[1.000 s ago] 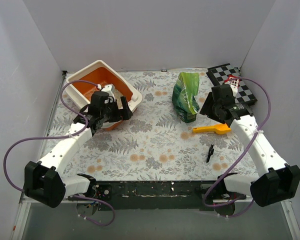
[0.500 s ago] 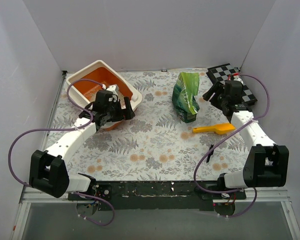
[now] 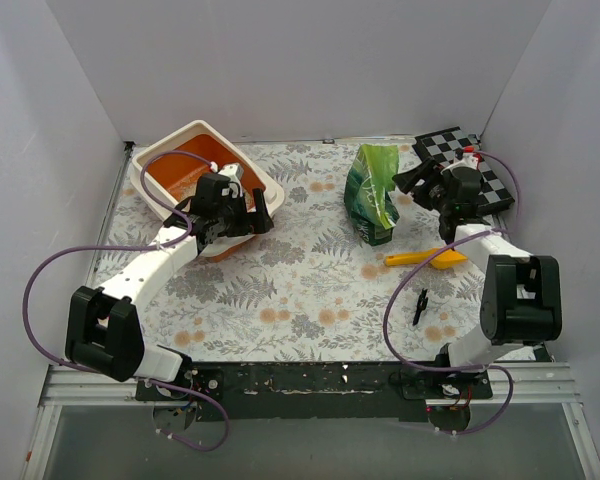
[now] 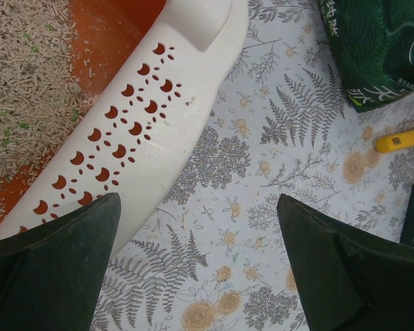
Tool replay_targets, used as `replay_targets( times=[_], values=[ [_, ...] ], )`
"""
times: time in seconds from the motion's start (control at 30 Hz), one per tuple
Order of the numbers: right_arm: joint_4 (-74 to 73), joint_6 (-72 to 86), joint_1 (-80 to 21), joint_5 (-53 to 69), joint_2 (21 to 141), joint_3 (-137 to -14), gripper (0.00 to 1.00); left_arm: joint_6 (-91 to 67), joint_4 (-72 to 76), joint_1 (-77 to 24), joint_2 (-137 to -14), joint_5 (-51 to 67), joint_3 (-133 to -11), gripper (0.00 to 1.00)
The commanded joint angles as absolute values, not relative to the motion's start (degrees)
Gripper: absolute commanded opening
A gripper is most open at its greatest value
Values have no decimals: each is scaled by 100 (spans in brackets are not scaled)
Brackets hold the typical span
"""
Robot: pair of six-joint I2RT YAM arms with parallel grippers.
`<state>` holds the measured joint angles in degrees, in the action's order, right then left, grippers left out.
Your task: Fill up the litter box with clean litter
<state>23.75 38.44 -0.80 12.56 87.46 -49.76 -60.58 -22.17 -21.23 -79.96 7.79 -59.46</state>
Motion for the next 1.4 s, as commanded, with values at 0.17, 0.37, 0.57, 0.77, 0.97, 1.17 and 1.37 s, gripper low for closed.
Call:
replay_targets(
  times=[0.17,0.37,0.57,0.77,0.97,1.17,1.37],
  values=[
    [4192,4473,-62,1950,9640,-5202,75,-5994,-2443,-2153,-7972,1160,-6144,98],
    [5052,4860,-70,2328,10089,-5203,71,-6020,-2479,-2153,-7954,1274,-6126,98],
    [5949,5071,-70,2671,10327,-5124,63,-6038,-2470,-2153,-7954,1310,-6135,98],
    [6723,5536,-62,3040,10547,-5106,45,-6073,-2443,-2153,-7972,1327,-6108,98],
    [7259,5844,-70,3594,10688,-5317,1,-6038,-2470,-2153,-7884,1301,-6126,98],
    [6988,5336,-123,3849,10074,-5326,1,-5941,-2707,-2153,-7656,1117,-6301,98],
    [6497,4616,-588,4323,9291,-5361,1,-5941,-2979,-2153,-7208,958,-6372,98]
  ],
)
